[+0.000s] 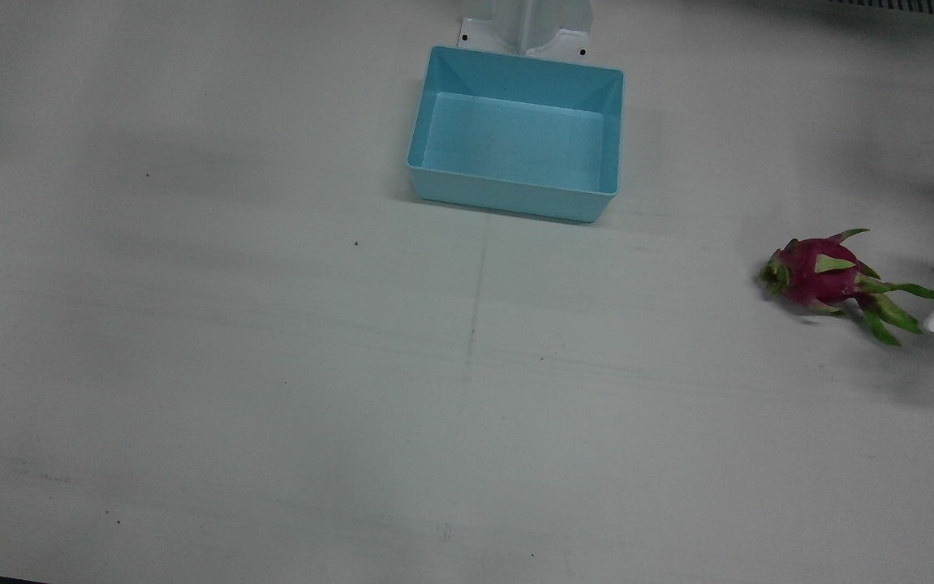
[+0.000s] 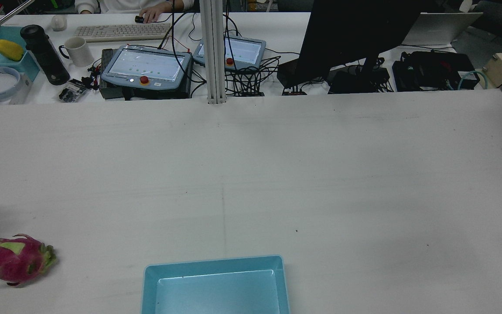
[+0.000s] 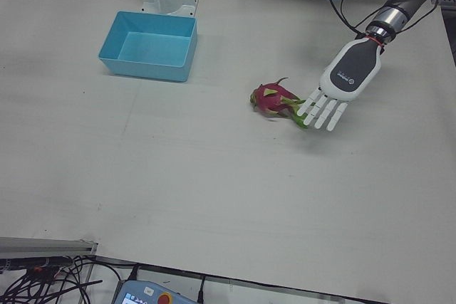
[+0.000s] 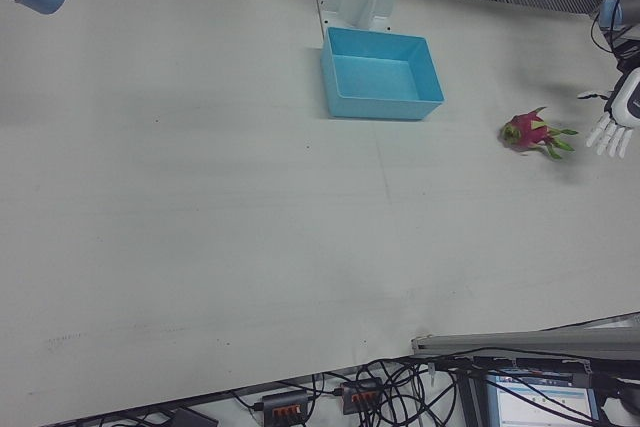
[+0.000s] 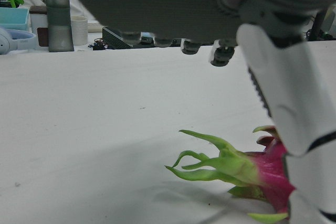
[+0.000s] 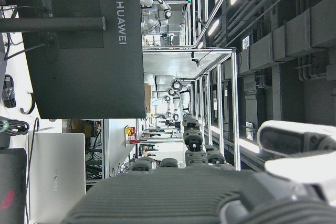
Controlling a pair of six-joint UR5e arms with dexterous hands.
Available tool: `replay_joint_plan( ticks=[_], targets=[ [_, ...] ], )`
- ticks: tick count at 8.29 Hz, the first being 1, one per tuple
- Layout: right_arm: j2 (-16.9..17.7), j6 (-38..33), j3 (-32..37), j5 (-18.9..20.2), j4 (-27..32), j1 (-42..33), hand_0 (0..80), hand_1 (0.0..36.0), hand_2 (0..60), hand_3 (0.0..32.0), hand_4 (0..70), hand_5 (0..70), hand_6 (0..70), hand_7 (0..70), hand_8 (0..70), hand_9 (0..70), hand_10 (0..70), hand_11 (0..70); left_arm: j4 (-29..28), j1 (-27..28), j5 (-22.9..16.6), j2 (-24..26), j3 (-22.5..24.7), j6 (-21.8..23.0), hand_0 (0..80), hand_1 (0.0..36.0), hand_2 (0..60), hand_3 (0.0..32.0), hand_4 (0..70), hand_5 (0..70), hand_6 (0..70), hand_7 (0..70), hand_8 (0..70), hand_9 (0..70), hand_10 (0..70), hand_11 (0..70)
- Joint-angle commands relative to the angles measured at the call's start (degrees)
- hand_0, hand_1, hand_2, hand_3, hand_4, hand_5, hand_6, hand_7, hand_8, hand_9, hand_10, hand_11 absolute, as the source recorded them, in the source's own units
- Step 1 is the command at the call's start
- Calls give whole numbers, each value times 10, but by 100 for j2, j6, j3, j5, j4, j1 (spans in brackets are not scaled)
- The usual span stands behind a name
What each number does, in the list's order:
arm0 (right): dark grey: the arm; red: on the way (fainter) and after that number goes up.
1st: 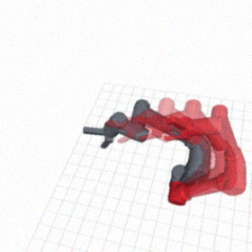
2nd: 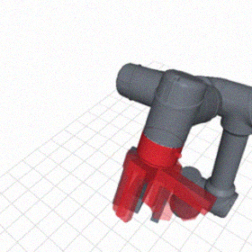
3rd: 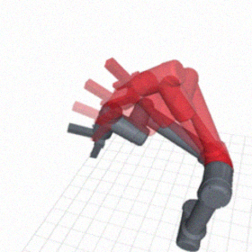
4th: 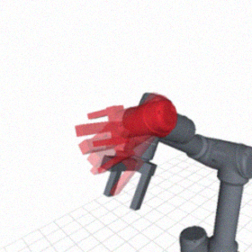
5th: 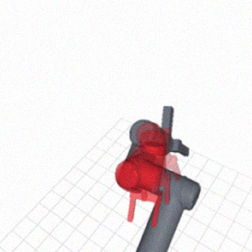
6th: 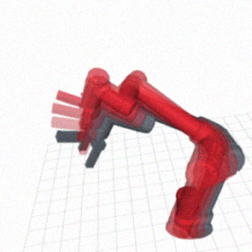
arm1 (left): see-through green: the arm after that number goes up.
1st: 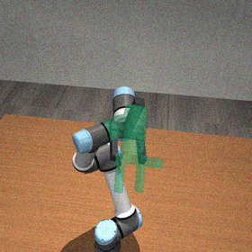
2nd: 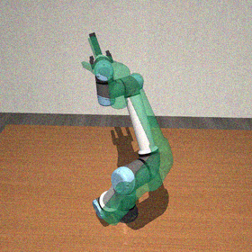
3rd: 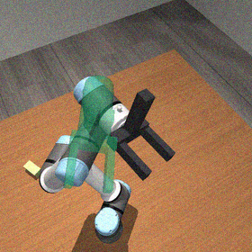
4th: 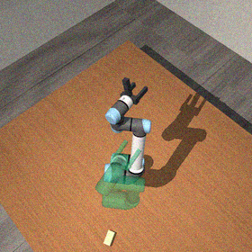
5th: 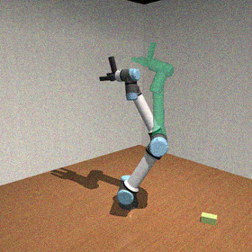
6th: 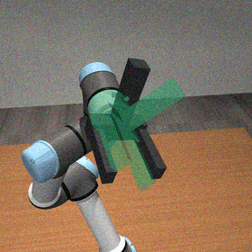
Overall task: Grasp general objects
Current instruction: 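Lower the left hand toward the pink dragon fruit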
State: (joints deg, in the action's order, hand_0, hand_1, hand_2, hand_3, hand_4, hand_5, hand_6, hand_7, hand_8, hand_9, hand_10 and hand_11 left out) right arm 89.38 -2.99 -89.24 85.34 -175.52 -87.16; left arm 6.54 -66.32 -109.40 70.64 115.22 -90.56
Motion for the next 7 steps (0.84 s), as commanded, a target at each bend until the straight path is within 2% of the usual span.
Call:
replay_joint_plan(
  ticks=[1, 3, 7],
  targets=[
    [0, 0, 3, 0, 0, -3, 0, 0, 0, 0, 0, 0, 0, 0, 0, 0, 0, 0, -100, 5, 32, -6, -9, 187, 535, 208, 59, 60, 0, 0, 0, 46, 0, 0, 0, 0],
    [0, 0, 3, 0, 0, -3, 0, 0, 0, 0, 0, 0, 0, 0, 0, 0, 0, 0, -171, -4, 67, 3, 9, 415, 534, 208, 60, 60, 0, 1, 0, 48, 0, 0, 0, 0],
    [26, 0, -23, -17, 0, 50, 0, 0, 0, 0, 0, 0, 0, 0, 0, 0, 0, 0, -215, -4, 85, 73, 26, 539, 537, 214, 78, 50, 0, 23, 0, 52, 0, 0, 0, 0]
  ],
)
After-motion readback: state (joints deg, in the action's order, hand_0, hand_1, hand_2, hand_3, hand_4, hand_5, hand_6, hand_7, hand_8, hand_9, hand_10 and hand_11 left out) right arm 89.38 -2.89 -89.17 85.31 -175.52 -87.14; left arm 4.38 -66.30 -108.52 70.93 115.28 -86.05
